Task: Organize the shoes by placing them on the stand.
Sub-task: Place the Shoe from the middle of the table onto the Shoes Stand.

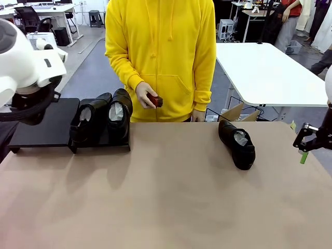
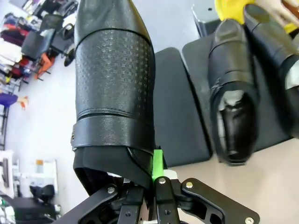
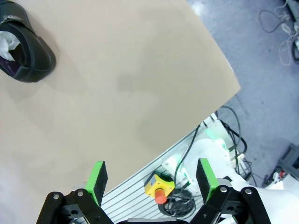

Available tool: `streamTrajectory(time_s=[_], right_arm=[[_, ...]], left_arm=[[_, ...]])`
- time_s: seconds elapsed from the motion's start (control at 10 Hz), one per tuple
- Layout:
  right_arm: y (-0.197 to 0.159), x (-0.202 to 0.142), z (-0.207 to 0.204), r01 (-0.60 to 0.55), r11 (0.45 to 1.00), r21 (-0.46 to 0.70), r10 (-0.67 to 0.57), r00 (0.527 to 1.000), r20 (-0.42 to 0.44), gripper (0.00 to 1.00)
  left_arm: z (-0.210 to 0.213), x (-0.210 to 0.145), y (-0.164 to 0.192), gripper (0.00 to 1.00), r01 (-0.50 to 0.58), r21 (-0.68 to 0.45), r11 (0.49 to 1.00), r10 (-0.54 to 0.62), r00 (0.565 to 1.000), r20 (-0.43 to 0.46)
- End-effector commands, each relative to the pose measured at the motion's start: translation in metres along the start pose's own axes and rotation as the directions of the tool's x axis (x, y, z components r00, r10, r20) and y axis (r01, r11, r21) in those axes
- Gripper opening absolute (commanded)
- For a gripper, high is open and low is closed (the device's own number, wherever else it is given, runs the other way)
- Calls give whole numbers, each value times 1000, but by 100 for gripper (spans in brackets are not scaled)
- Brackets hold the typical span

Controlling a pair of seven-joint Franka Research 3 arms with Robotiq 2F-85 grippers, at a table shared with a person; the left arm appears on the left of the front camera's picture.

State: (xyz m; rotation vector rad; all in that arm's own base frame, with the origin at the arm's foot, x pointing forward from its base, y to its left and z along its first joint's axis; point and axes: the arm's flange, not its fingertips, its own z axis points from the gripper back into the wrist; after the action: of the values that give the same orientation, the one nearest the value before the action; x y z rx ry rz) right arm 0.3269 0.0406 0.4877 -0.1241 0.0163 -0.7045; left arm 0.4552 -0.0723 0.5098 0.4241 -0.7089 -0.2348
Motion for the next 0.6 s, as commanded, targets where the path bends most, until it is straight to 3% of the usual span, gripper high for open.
streamTrajectory(time_s=[0.0,0.5], right_arm=[[0,2,1,-3,1000,9,3,1000,9,100],[0,2,1,-3,1000,9,3,1000,9,100]], left_arm=[[-22,2,11,0,91,-20,996,-90,996,23],[-105,-11,27,0,66,9,998,-65,992,-107]])
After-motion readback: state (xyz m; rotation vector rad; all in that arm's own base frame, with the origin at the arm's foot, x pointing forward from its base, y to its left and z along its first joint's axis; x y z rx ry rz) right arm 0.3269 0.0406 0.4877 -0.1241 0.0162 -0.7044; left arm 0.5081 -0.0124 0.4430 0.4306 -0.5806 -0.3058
